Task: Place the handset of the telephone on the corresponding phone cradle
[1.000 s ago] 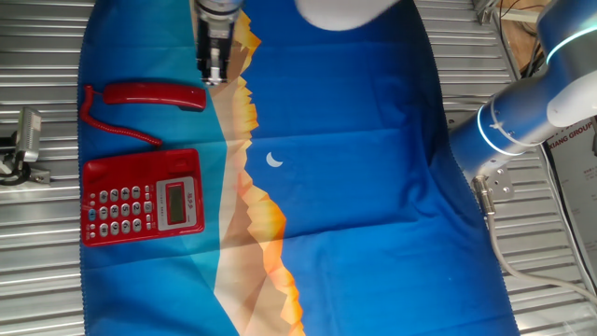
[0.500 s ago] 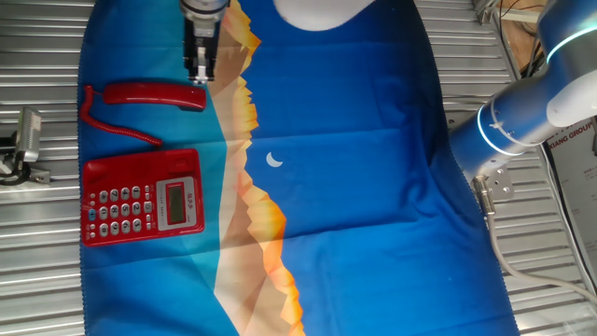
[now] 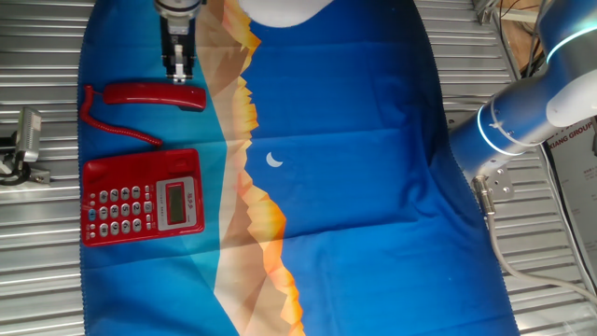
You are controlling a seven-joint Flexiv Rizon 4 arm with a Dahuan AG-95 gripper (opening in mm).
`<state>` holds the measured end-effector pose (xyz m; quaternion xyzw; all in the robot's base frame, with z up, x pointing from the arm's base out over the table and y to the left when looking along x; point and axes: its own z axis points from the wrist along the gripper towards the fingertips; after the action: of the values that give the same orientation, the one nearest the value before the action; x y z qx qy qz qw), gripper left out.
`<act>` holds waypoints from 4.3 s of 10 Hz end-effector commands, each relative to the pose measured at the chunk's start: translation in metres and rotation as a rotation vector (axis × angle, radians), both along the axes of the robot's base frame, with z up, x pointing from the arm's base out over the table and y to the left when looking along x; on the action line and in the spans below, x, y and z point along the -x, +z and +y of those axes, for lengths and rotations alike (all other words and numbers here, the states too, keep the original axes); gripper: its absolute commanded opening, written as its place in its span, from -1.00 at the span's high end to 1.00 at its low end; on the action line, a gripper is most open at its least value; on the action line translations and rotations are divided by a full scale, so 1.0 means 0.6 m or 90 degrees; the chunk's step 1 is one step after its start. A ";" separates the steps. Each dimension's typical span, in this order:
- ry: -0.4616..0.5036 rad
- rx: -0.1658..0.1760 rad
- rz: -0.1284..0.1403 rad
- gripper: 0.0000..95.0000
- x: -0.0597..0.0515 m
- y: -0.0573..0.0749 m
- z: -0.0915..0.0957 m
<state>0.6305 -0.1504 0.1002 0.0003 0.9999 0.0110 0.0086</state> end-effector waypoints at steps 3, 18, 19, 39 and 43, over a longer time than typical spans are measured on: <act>0.021 -0.003 -0.004 1.00 -0.005 -0.003 -0.002; -0.004 -0.009 -0.048 0.20 -0.029 -0.034 -0.006; -0.034 -0.014 -0.048 0.20 -0.030 -0.033 -0.006; -0.057 -0.014 -0.048 0.20 -0.035 -0.060 -0.005; -0.049 -0.015 -0.049 0.20 -0.035 -0.061 -0.004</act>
<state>0.6516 -0.1532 0.0640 0.0380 0.9979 0.0233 0.0477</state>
